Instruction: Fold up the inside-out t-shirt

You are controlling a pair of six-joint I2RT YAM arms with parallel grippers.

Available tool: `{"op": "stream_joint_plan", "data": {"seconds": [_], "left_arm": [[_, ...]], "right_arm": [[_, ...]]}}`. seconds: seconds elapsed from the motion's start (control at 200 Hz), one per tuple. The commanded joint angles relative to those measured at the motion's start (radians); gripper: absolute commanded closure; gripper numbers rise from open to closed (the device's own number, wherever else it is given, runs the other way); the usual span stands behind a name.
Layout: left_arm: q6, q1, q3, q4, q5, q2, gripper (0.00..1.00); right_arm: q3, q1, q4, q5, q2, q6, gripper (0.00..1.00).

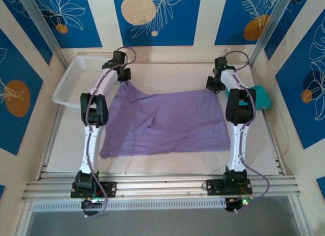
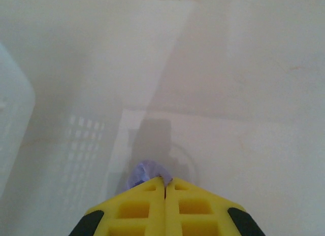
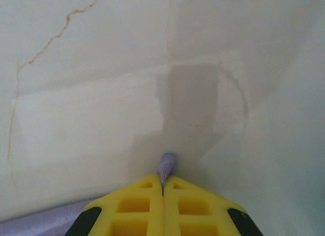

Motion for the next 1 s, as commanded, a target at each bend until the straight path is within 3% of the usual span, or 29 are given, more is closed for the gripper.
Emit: {"op": "stream_joint_plan", "data": {"seconds": [0.0, 0.415, 0.745, 0.995], "left_arm": [[-0.039, 0.013, -0.115, 0.065, 0.049, -0.167, 1.0], [-0.098, 0.043, -0.592, 0.219, 0.101, -0.517, 1.0], [-0.225, 0.107, -1.011, 0.363, 0.217, -0.839, 1.0], [-0.286, 0.157, -1.237, 0.359, 0.29, -1.058, 1.0]], "right_arm": [[-0.051, -0.01, 0.04, -0.038, -0.109, -0.024, 1.0], [-0.306, -0.037, 0.128, -0.089, -0.323, -0.025, 1.0], [-0.513, -0.065, 0.169, -0.09, -0.507, -0.026, 1.0], [-0.73, -0.084, 0.187, -0.072, -0.671, 0.054, 1.0]]}}
